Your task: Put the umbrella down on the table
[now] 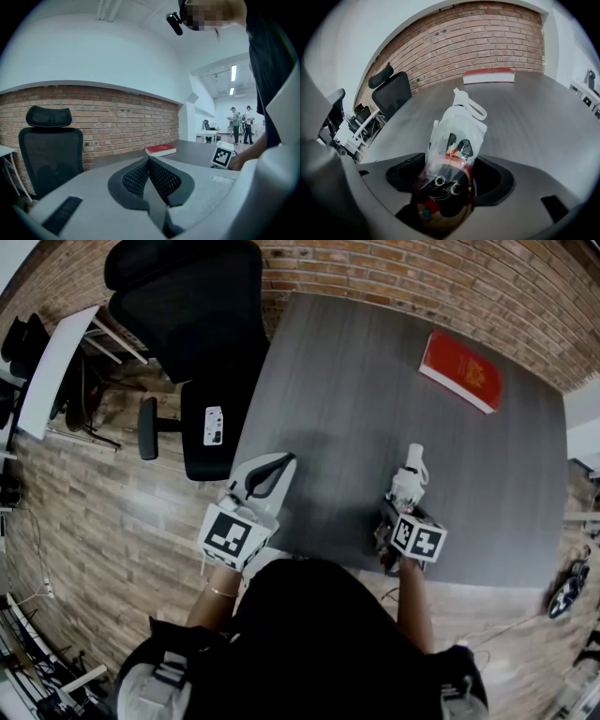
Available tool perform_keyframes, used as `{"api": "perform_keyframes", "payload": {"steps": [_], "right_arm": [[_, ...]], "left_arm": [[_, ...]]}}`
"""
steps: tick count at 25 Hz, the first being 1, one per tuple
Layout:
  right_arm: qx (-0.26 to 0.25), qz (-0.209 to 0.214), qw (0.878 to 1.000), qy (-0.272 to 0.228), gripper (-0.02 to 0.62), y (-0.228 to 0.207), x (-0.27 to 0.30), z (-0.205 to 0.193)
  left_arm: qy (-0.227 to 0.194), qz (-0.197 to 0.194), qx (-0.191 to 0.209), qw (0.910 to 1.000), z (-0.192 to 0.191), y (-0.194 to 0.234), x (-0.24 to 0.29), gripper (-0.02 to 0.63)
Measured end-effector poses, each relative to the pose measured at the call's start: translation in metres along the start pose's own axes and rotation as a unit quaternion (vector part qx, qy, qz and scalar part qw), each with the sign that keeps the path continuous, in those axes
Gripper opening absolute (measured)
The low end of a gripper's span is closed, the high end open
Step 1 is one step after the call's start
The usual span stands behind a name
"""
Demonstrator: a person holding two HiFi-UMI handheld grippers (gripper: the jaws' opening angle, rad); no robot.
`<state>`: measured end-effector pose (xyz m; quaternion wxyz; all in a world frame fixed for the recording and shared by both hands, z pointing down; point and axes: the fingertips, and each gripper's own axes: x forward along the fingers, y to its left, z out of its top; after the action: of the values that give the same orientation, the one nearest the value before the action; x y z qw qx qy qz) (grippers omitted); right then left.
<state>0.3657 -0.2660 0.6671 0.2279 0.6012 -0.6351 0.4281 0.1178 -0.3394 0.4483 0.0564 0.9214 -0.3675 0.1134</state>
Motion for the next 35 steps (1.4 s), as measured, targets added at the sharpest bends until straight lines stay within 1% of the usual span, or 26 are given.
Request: {"api": "perform_keyframes", "payload": {"steps": [8, 12, 15, 20, 22, 24, 26, 28, 29, 33, 34, 35], "right_arm": [[0.007, -0.008, 1.000, 0.000, 0.325, -0.003, 0.001, 0.000], [0.007, -0.015, 1.000, -0.012, 0.339, -0.002, -0.007, 0.006], [0.007, -0.020, 0.999, -0.031, 0.347, -0.003, -0.016, 0.015], [0.008, -0.026, 0.996, -0.085, 0.331, -0.007, -0.043, 0.038], [0.006, -0.023, 0.993, -0.112, 0.302, -0.005, -0.057, 0.049], [-0.001, -0.021, 0.990, -0.141, 0.239, -0.001, -0.070, 0.059], [-0.009, -0.022, 0.985, -0.173, 0.199, 0.003, -0.086, 0.068], [-0.010, -0.025, 0.978, -0.208, 0.112, 0.005, -0.104, 0.078], [-0.009, -0.026, 0.974, -0.224, 0.087, 0.006, -0.112, 0.082], [-0.008, -0.029, 0.959, -0.282, 0.043, 0.006, -0.147, 0.098], [-0.009, -0.030, 0.956, -0.293, 0.011, 0.006, -0.155, 0.100], [-0.010, -0.030, 0.953, -0.302, -0.003, 0.007, -0.163, 0.101]], "left_arm": [[0.000, -0.001, 0.002, 1.0000, -0.001, -0.001, -0.002, -0.005], [0.001, -0.006, 0.001, 1.0000, -0.002, -0.003, -0.003, -0.005], [0.001, -0.013, 0.001, 0.9999, -0.002, -0.007, 0.000, -0.005], [0.000, -0.030, 0.002, 0.9996, 0.000, -0.017, 0.007, -0.005], [-0.001, -0.037, 0.002, 0.9993, 0.002, -0.022, 0.009, -0.005], [-0.002, -0.042, 0.003, 0.9991, 0.003, -0.027, 0.010, -0.005], [-0.002, -0.047, 0.005, 0.9989, 0.004, -0.031, 0.011, -0.005], [-0.003, -0.052, 0.008, 0.9986, 0.005, -0.036, 0.011, -0.005], [-0.004, -0.054, 0.008, 0.9985, 0.006, -0.038, 0.011, -0.005], [-0.012, -0.066, 0.004, 0.9978, 0.013, -0.047, 0.011, -0.005], [-0.014, -0.068, 0.005, 0.9976, 0.014, -0.050, 0.011, -0.005], [-0.015, -0.070, 0.006, 0.9974, 0.015, -0.052, 0.011, -0.005]]}}
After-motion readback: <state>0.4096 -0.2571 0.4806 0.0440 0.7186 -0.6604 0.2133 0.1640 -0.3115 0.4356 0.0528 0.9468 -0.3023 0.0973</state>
